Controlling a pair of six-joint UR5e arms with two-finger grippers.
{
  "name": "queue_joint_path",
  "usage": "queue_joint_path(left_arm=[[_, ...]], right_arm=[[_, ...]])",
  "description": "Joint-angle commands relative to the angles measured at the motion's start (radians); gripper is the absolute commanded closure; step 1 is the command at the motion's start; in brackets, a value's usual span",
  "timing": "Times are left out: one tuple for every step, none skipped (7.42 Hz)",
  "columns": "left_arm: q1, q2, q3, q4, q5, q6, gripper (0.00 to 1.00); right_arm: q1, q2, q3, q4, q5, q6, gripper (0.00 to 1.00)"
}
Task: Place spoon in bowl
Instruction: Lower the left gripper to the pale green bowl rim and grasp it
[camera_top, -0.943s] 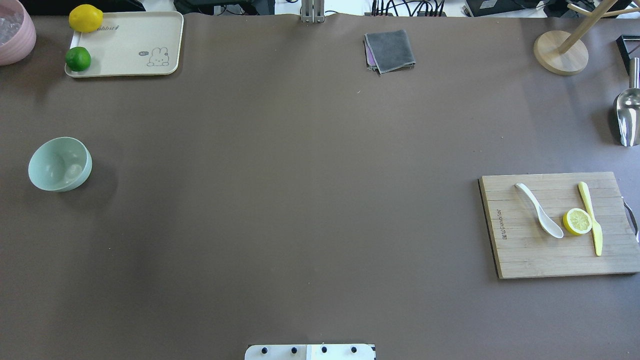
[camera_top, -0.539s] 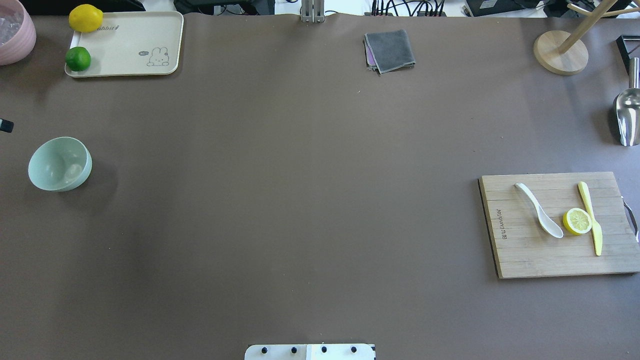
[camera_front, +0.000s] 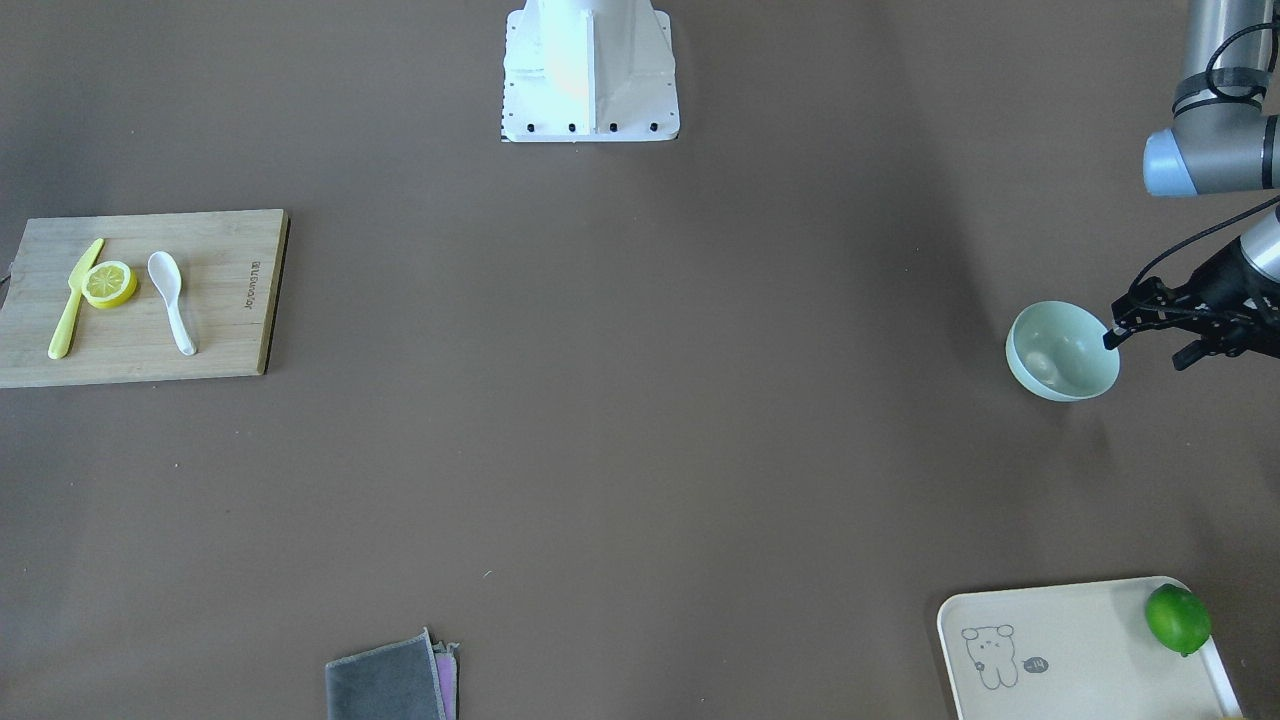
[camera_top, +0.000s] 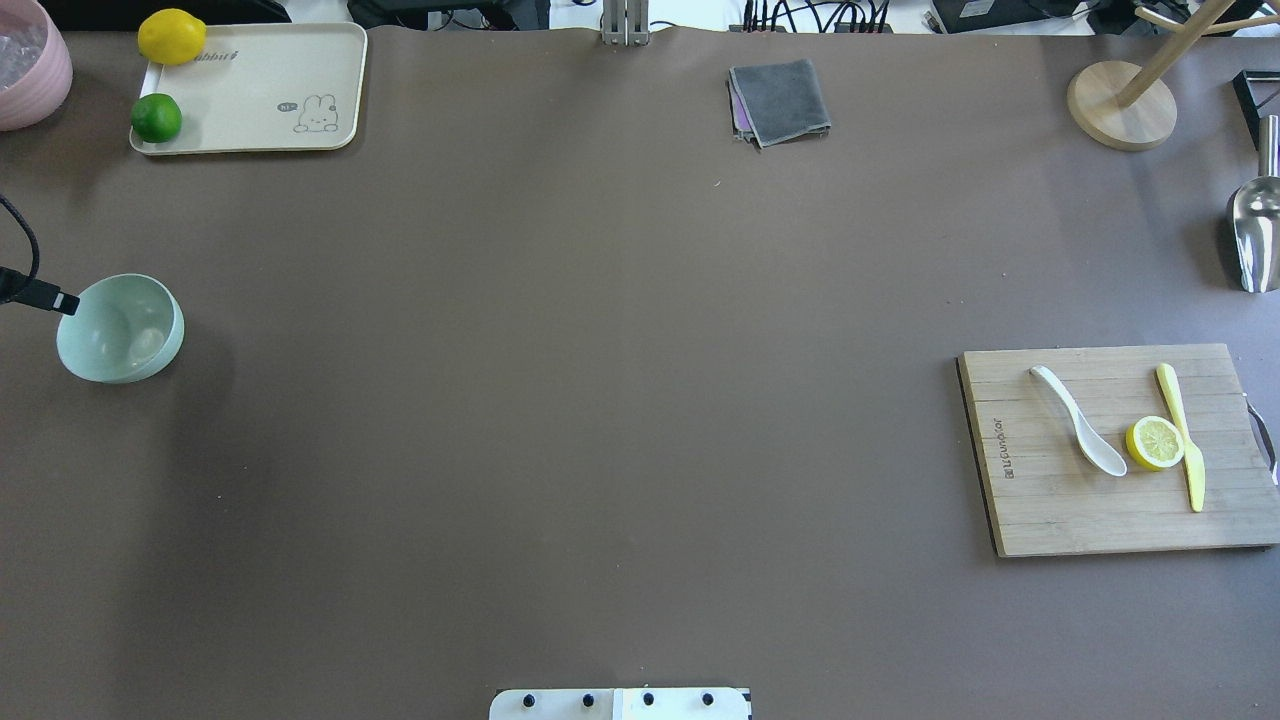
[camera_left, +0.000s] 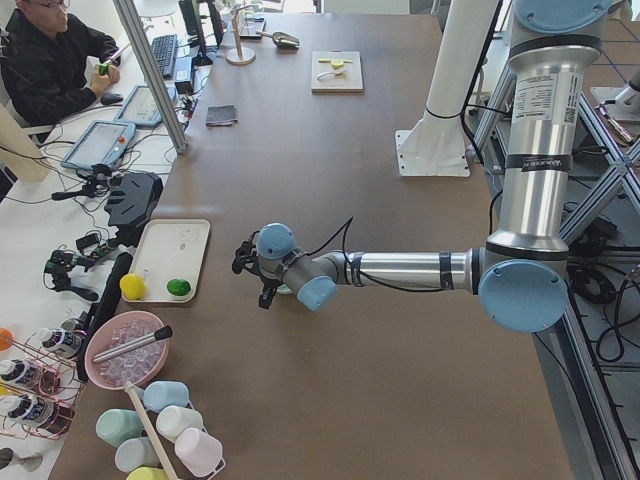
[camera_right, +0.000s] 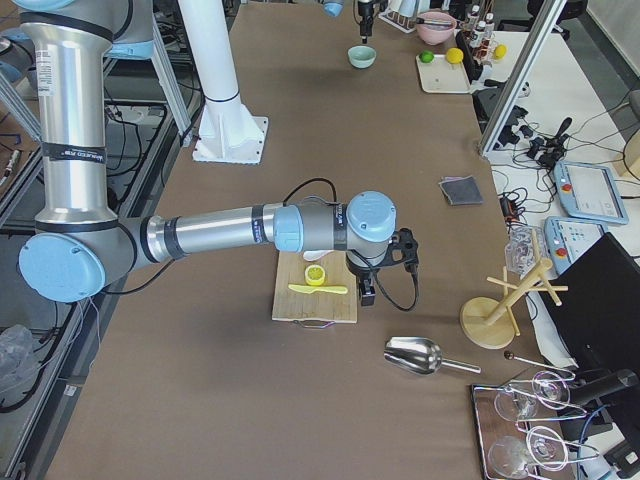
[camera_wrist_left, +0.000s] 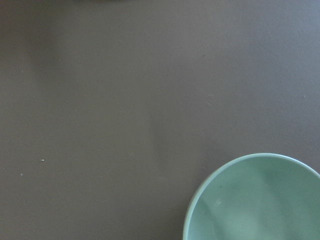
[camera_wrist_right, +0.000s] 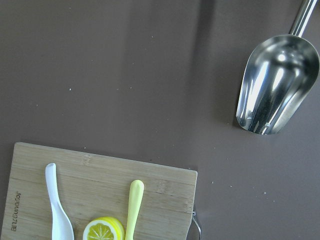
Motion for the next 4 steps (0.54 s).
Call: queue_joint_path(left_arm=[[0.026,-0.008,0.021,-0.013,0.003,0.003,0.02],[0.052,-0.01,0.053,-0.051,0.005,0.001,0.02],[0.07,-0.015,0.072,-0.081,0.005,0.001,0.02],[0.08,-0.015,0.078,-0.093,0.005,0.001,0.19]], right_arm=[[0.0,-0.004,-0.001,0.0,0.001,0.001,0.0],[0.0,-0.004,0.001,0.0,0.001,0.001,0.0],[0.0,-0.004,0.002,0.001,0.001,0.001,0.0],[0.0,-0.004,0.004,0.001,0.001,-0.001,0.0]])
